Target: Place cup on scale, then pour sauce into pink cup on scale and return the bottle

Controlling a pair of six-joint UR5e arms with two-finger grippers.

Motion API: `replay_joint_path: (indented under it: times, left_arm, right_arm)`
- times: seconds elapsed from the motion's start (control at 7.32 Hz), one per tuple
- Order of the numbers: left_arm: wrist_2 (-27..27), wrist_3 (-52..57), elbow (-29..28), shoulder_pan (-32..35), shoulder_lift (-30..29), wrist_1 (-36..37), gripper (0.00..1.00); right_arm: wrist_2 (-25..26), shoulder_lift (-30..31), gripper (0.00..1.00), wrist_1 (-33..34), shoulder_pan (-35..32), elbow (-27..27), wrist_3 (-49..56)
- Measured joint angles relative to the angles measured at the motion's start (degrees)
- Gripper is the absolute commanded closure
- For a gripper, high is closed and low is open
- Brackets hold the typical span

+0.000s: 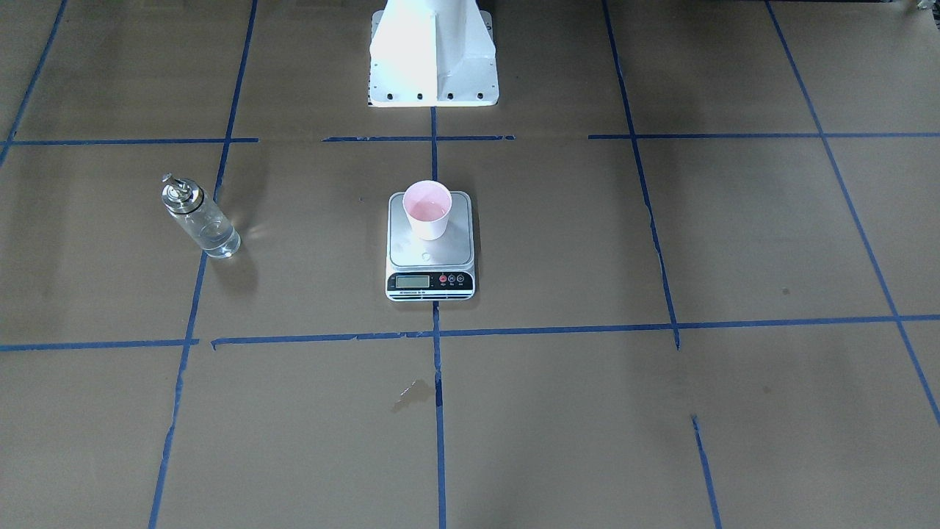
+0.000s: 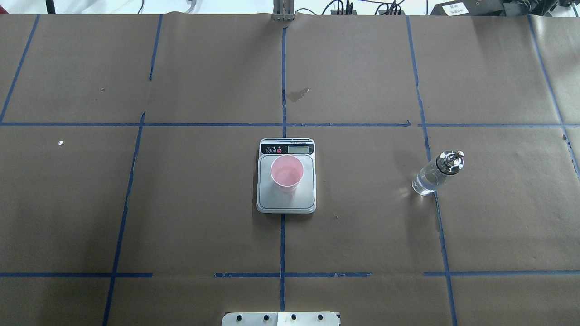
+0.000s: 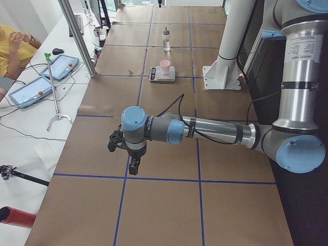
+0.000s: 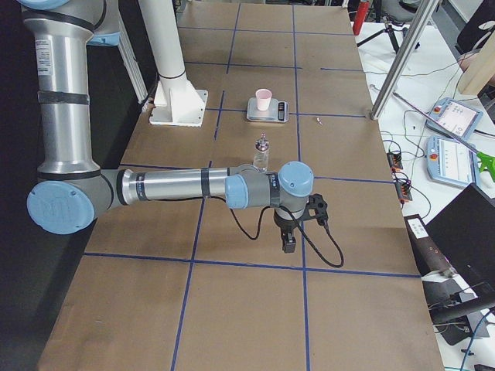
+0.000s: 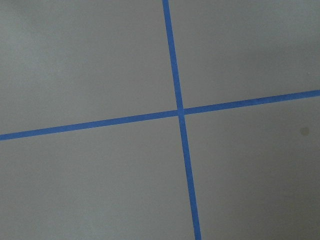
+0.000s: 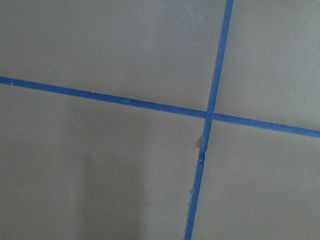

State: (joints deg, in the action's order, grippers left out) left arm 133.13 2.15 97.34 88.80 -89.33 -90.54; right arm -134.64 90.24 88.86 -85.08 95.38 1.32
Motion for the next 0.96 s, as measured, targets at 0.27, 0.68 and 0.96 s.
replay_joint_path:
  times: [0.27, 0.68, 0.96]
  left_arm:
    - [3.5, 0.0, -0.2, 0.0, 0.4, 0.2, 0.0]
    - [4.2, 0.0, -0.3, -0.1, 0.5, 0.2, 0.0]
    - [3.7, 0.0, -0.3, -0.2, 0.4, 0.2, 0.0]
  right_arm:
    - [-0.8, 0.0, 0.0, 0.0, 0.0, -0.3, 0.0]
    - [-2.1, -0.1, 0.0, -0.1, 0.2, -0.3, 0.0]
    - [-2.0, -0.4, 0.0, -0.2, 1.1, -0.2, 0.1]
